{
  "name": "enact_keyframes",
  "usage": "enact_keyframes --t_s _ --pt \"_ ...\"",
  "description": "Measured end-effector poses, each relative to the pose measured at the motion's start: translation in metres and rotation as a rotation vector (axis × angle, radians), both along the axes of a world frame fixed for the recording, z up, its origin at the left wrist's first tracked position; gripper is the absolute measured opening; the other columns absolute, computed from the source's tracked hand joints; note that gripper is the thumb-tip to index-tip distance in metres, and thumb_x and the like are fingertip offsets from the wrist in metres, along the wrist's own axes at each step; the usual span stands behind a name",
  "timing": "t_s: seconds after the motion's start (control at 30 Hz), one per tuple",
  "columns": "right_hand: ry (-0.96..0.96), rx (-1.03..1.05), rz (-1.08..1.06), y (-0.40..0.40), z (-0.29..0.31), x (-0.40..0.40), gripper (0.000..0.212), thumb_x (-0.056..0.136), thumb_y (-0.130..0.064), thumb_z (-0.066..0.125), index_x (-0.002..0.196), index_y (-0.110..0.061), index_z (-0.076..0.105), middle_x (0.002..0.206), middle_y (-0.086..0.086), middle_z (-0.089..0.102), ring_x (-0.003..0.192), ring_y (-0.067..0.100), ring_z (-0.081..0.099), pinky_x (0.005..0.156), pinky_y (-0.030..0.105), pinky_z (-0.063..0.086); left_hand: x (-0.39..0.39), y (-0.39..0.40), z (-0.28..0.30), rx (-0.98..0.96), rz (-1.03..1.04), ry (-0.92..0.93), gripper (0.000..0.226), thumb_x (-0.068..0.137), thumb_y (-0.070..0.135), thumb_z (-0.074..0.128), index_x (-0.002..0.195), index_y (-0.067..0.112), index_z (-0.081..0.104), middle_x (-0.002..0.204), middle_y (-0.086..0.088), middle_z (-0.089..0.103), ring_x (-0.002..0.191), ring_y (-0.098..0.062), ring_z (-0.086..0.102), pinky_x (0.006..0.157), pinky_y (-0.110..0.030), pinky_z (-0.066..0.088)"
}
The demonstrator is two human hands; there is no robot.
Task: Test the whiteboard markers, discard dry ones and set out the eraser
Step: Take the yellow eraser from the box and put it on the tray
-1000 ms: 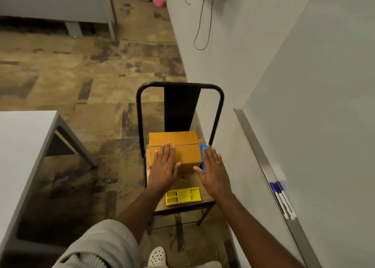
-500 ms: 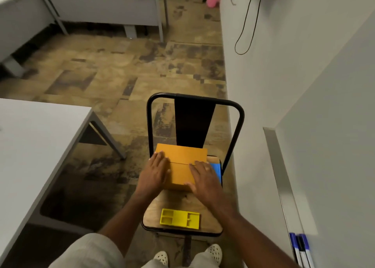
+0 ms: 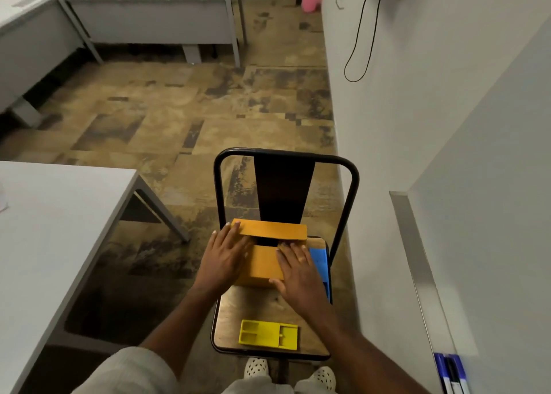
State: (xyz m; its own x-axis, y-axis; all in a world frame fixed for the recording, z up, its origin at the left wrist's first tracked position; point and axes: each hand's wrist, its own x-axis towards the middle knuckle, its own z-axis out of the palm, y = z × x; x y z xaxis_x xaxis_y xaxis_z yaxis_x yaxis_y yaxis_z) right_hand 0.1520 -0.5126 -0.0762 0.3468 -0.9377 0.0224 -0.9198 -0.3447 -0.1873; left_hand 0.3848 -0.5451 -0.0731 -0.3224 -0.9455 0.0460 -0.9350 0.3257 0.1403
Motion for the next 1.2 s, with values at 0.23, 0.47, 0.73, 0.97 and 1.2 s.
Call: enact_keyframes --t_s 0.23,0.47,0.73,0.97,1.2 --pt "-0.028 0.006 -0.049 -0.004 0.014 0.008 0.091 0.080 -0.053 0.075 0.154 -0.022 0.032 0.139 0.004 0.052 0.127 0.027 0.049 0.105 0.040 0.044 0.000 -0.045 0.020 -0.037 0.047 0.098 0.048 0.103 0.047 0.037 0.147 0.031 0.045 0.167 -0.011 0.014 0.142 -0.034 0.039 0.104 -0.050 0.048" --pt "-0.098 -0.120 -0.069 0.037 0.028 0.006 0.056 0.087 -0.029 0.069 0.140 -0.024 0.053 0.123 -0.002 0.062 0.115 0.021 0.059 0.108 0.039 0.045 -0.021 -0.064 0.025 0.247 0.229 0.122 0.075 0.096 0.067 0.037 0.158 0.034 0.012 0.167 -0.014 -0.009 0.138 -0.039 0.043 0.097 -0.050 0.052" --pt "-0.253 -0.175 0.020 0.055 0.031 0.018 0.035 0.087 -0.003 0.045 0.111 -0.024 0.059 0.106 -0.005 0.060 0.099 0.015 0.055 0.080 0.026 0.051 -0.035 -0.074 0.032 0.505 0.292 0.073 0.121 0.074 0.076 0.065 0.159 0.023 -0.004 0.163 -0.019 0.021 0.142 -0.040 0.038 0.106 -0.054 0.045" --pt "-0.191 -0.001 0.095 0.071 0.008 0.014 0.037 0.080 -0.004 0.060 0.107 -0.030 0.056 0.115 -0.010 0.056 0.112 0.011 0.053 0.089 0.026 0.052 -0.044 -0.047 0.028 0.521 0.355 0.047 0.130 0.080 0.053 0.076 0.155 0.015 -0.023 0.164 -0.025 0.002 0.135 -0.042 0.046 0.098 -0.045 0.050" --pt "-0.409 0.000 -0.162 0.047 0.023 0.014 0.024 0.101 -0.042 0.048 0.098 -0.025 0.064 0.101 -0.012 0.061 0.099 0.006 0.054 0.082 0.030 0.049 -0.023 -0.044 0.038 0.530 0.392 0.320 0.070 0.097 0.041 0.044 0.157 0.019 0.016 0.138 -0.020 0.053 0.111 -0.034 0.062 0.093 -0.045 0.054"
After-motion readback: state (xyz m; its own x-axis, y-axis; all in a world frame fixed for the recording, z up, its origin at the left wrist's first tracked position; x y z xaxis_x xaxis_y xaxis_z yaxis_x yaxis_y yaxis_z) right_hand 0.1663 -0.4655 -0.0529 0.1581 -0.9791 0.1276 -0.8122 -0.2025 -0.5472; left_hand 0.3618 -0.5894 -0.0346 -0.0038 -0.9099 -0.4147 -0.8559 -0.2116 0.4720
